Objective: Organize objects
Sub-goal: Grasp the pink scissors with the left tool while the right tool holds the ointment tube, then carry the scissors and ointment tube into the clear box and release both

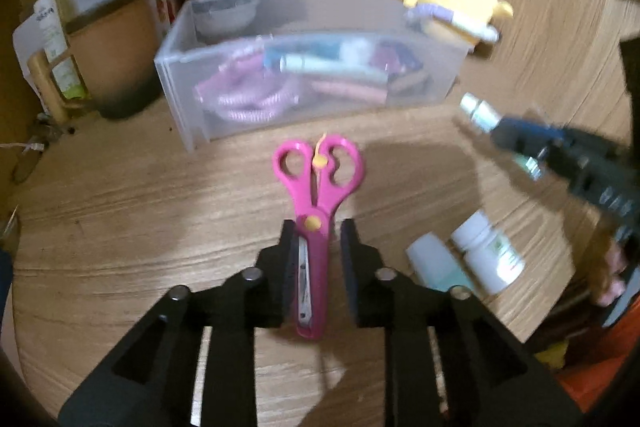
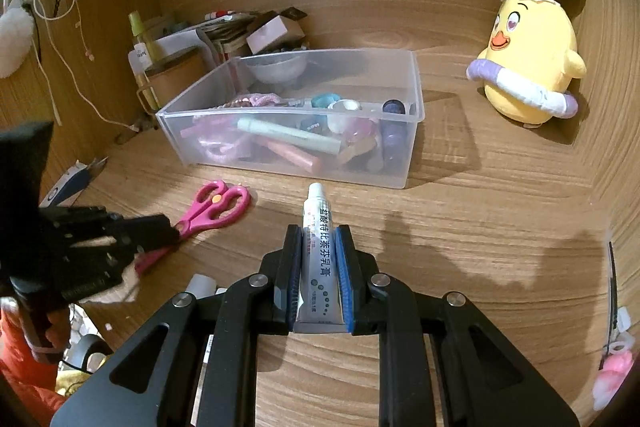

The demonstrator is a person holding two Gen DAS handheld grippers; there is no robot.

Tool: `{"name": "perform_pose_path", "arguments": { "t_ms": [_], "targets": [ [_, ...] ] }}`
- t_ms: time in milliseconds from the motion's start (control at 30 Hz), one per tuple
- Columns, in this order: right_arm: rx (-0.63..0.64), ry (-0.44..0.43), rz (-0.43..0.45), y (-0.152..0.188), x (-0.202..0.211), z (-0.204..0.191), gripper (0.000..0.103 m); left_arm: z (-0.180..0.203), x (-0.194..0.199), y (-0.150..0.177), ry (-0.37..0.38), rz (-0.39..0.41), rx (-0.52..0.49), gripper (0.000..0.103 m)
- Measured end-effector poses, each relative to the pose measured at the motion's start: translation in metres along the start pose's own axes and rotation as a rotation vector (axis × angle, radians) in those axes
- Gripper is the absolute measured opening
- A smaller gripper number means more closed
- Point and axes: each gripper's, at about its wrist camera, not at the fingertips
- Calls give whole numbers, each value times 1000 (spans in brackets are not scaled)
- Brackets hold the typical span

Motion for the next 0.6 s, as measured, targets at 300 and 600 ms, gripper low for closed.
{"name": "perform_pose_path", "arguments": {
  "t_ms": [300,600],
  "targets": [
    [13,-16,45,-14,5,-8,15,3,-10,-7,-30,16,-66,19],
    [10,-1,111,-44,10,-7,15,-7,24,-11,-3,131,6,19]
  ]
}}
Point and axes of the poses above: each gripper's, at about its wrist camera, not at the fingertips, and x roughly against the way its jaws point, z to its right, y to its underside, and after that the axes turned 10 degrees about -x, right-handed
